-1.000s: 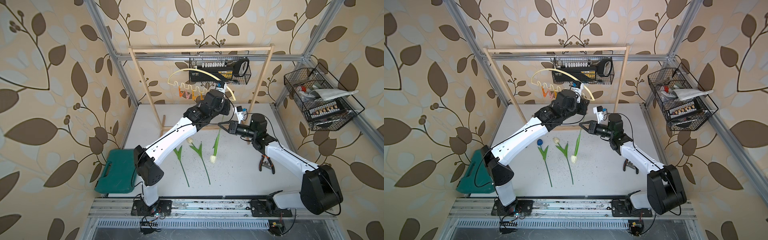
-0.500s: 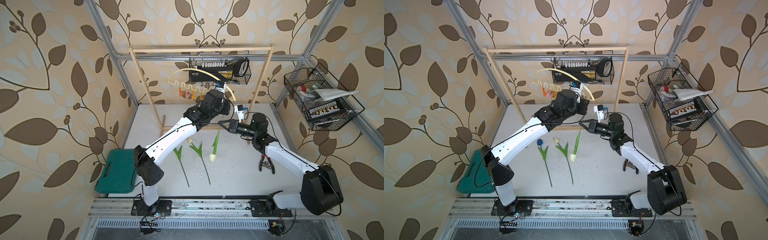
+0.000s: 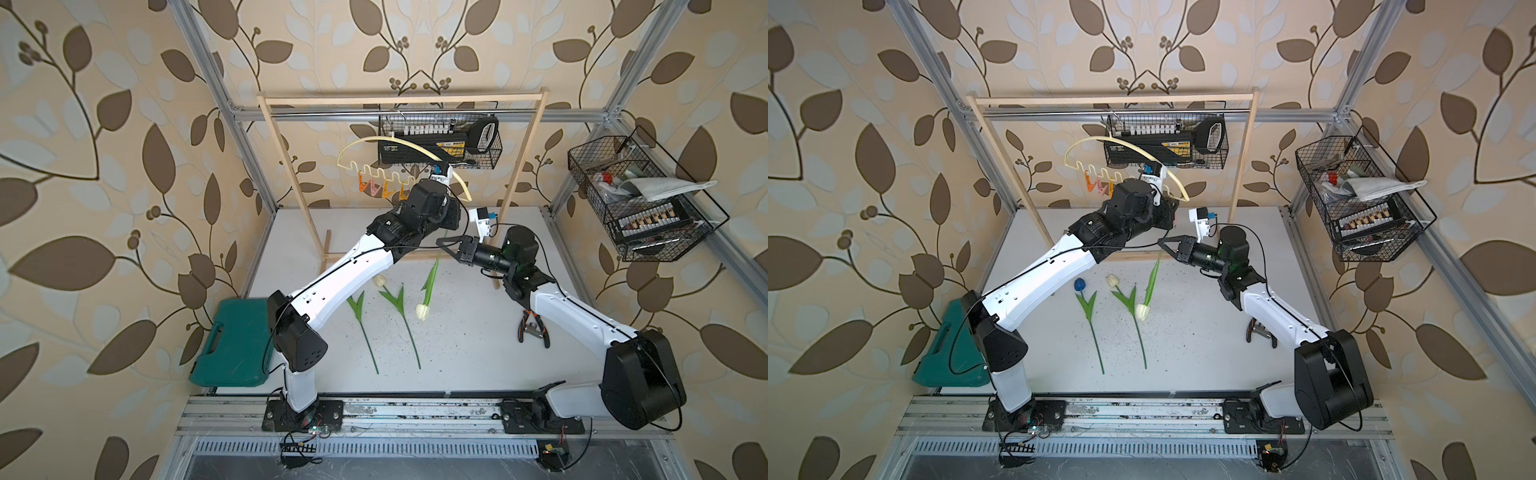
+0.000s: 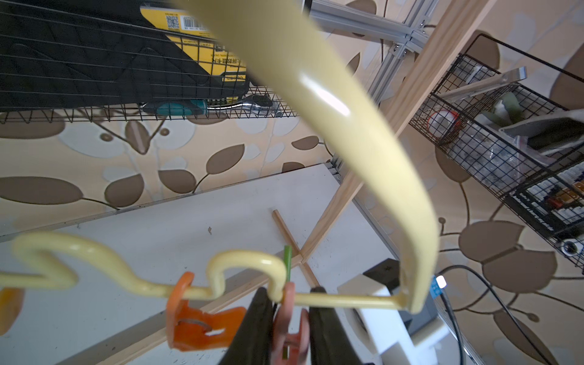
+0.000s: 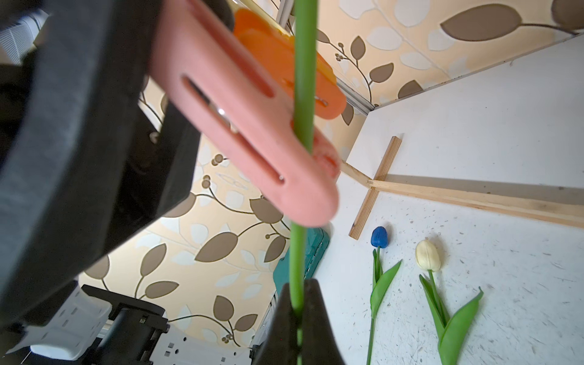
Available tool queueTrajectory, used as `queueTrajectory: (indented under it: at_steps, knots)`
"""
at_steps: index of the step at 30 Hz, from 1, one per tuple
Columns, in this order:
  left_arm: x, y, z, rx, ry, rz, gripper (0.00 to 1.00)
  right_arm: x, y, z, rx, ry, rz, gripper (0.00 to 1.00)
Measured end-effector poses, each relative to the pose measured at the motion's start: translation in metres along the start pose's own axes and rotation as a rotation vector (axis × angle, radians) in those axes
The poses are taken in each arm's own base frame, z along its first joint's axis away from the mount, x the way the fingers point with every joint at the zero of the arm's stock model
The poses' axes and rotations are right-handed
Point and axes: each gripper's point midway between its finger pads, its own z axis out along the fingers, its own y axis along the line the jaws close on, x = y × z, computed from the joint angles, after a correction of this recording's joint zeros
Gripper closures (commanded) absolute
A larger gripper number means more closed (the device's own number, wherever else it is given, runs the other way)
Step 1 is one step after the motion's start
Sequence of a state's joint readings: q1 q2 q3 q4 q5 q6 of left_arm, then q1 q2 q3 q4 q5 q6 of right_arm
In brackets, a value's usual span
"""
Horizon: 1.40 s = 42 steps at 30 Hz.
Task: Dry the flowers on a clothes hanger
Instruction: Clamp the flower onto the hanger.
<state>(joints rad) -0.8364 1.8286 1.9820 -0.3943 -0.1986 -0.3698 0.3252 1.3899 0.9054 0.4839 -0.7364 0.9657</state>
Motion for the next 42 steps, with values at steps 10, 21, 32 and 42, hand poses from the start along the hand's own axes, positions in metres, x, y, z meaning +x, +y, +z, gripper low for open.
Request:
queueTrajectory:
  at_steps: [10,21,32,42]
  knots:
    - [0.001,0.0,0.0,0.0,0.001,-0.003,0.73,-0.001,0.001,0.0,-0.004,-0.002,-0.001,1.0]
    - [0.002,0.0,0.001,0.001,0.004,-0.014,0.59,0.001,-0.002,0.0,0.009,0.007,-0.023,1.0]
    - [0.002,0.0,0.001,0.003,0.005,-0.024,0.26,-0.001,-0.002,0.001,0.031,0.013,-0.049,1.0]
    - [-0.001,0.001,-0.01,0.003,0.001,-0.021,0.15,-0.006,-0.013,0.001,0.112,0.009,-0.111,0.87]
